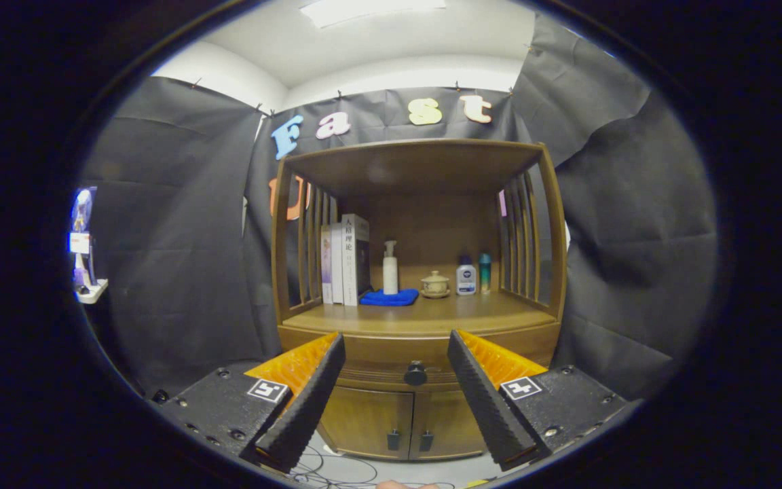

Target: Pull open the drawer, take out the items inside it, and place them on the countertop above the cabinet.

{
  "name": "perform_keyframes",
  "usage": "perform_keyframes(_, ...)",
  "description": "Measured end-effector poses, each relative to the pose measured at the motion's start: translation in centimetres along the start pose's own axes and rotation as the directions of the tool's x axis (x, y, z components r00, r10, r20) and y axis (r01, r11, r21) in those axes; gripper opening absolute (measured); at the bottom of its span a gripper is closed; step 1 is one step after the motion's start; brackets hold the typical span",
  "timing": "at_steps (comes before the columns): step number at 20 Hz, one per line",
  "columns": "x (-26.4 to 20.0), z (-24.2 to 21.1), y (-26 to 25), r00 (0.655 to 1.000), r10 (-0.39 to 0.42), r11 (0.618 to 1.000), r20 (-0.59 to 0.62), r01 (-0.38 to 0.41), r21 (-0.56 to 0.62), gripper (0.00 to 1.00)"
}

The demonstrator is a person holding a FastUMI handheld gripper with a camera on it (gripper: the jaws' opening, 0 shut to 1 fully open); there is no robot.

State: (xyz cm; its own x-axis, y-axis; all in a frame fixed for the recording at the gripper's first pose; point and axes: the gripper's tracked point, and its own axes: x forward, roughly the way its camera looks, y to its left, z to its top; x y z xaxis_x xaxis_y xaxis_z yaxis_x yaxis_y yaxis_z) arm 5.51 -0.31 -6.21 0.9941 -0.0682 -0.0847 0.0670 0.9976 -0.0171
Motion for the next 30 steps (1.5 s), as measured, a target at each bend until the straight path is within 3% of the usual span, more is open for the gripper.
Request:
perform_keyframes(11, 8.8, -6.4, -0.8, 0.994, -0.027, 0.999, -0.104, 0.023, -0.045, 0.96)
perform_keyframes(16, 12.9, -10.2, -1.9, 0.983, -0.075, 0.994, -0.165, 0.061, -0.090, 0.92)
perform_keyframes(20, 15.6, -11.7, -2.6, 0.983, -0.072, 0.997, -0.170, 0.070, -0.016, 0.84)
perform_keyframes(25, 17.3, -13.4, -4.2, 0.975, -0.104, 0.995, -0.198, 0.100, -0.031, 0.71)
perform_keyframes(28, 18.5, -14.2, -3.7, 0.972, -0.076, 0.997, -0.222, 0.073, -0.022, 0.66)
perform_keyframes(30, 18.8, -14.9, -3.8, 0.966, -0.090, 0.996, -0.243, 0.088, -0.019, 0.57)
